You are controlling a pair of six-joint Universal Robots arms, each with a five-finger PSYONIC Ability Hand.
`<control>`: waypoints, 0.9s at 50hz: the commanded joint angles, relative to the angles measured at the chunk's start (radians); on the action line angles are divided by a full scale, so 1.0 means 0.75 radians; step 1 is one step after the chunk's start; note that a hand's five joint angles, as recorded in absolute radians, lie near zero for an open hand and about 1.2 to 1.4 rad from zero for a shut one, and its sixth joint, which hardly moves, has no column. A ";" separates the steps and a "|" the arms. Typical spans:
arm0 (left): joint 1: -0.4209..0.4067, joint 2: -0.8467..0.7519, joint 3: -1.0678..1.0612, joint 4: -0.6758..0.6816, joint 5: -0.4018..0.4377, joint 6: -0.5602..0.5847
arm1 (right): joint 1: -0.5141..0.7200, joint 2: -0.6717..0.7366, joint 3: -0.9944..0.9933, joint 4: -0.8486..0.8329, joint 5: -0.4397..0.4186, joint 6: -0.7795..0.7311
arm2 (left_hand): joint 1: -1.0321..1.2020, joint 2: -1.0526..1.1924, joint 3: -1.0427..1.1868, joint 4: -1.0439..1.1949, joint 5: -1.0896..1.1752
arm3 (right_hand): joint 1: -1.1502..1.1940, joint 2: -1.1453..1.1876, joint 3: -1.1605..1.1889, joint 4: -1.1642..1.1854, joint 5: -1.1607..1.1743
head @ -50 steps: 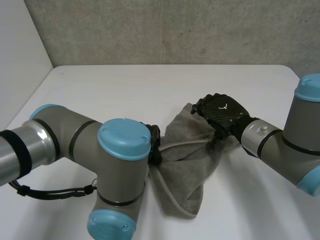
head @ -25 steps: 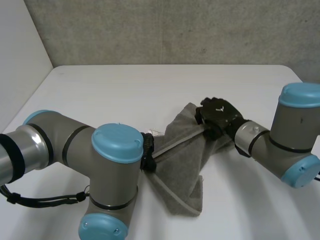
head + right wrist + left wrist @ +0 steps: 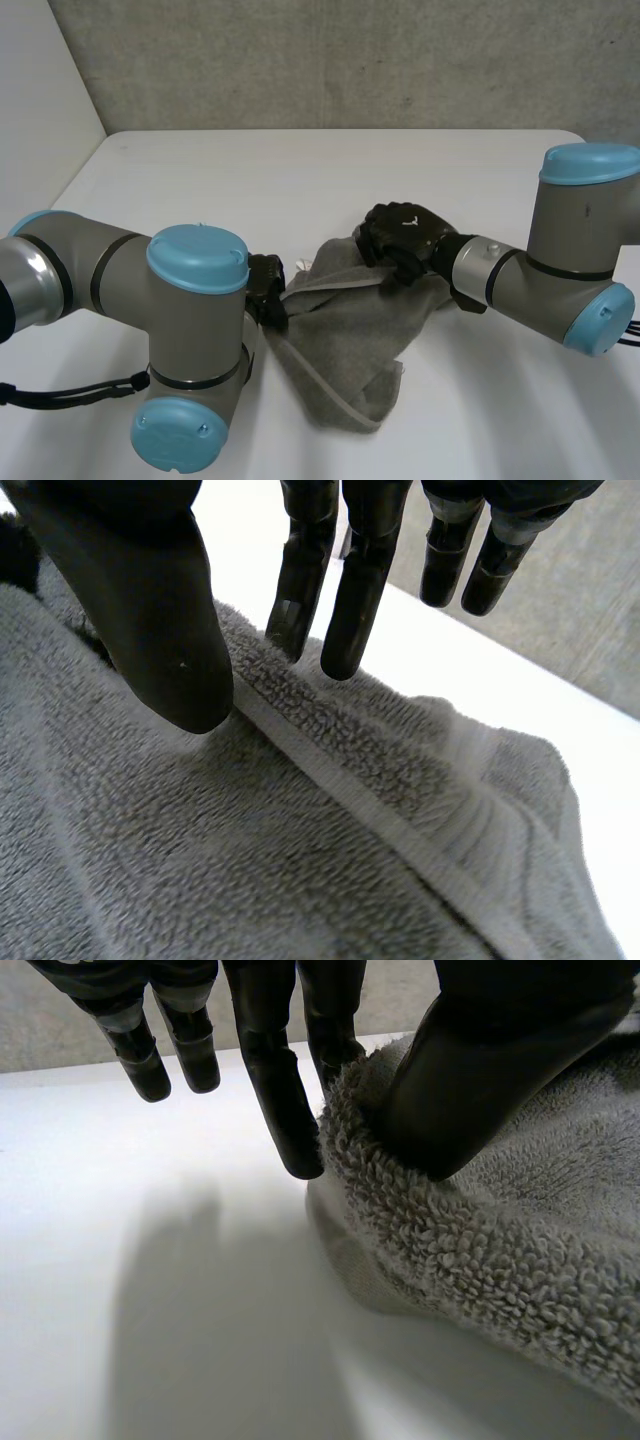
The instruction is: Fold the towel.
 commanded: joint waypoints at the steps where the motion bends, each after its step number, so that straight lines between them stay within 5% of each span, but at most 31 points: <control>1: -0.006 0.005 -0.020 0.000 0.000 0.000 | 0.019 0.043 0.009 -0.021 0.007 0.004 | 0.013 0.012 -0.059 -0.070 0.000 | 0.011 -0.016 -0.008 -0.009 0.020; 13: 0.004 -0.015 -0.057 0.002 0.000 0.000 | 0.025 0.094 -0.040 -0.089 0.103 -0.006 | 0.009 0.008 -0.059 -0.070 -0.004 | 0.081 0.054 -0.008 -0.009 0.090; 15: 0.006 -0.017 -0.053 0.002 0.000 0.000 | 0.025 0.094 -0.047 -0.091 0.111 -0.008 | 0.025 0.024 -0.059 -0.070 0.012 | 0.144 0.117 -0.008 -0.009 0.153; 17: 0.008 -0.023 -0.037 0.004 0.008 0.002 | 0.025 0.090 -0.069 -0.101 0.109 -0.008 | 0.137 0.136 -0.059 -0.070 0.125 | 0.665 0.638 -0.008 -0.009 0.674; 23: 0.021 -0.062 0.070 0.037 0.037 0.027 | 0.025 0.074 -0.206 -0.130 0.111 0.002 | 0.357 0.356 -0.059 -0.070 0.344 | 0.698 0.671 -0.008 -0.009 0.707; 32: 0.189 0.117 0.403 0.247 0.051 0.329 | 0.021 -0.212 -0.362 -0.421 0.199 0.167 | 0.357 0.356 -0.059 -0.070 0.344 | 0.698 0.671 -0.008 -0.009 0.707; 39: 0.197 0.384 0.352 0.468 0.225 0.376 | -0.006 -0.509 -0.094 -0.565 0.046 0.376 | 0.357 0.356 -0.059 -0.070 0.344 | 0.698 0.671 -0.008 -0.009 0.707; 45: 0.203 0.510 0.090 0.501 0.481 0.382 | -0.079 -0.526 0.103 -0.522 -0.103 0.323 | 0.357 0.356 -0.059 -0.070 0.344 | 0.698 0.671 -0.008 -0.009 0.707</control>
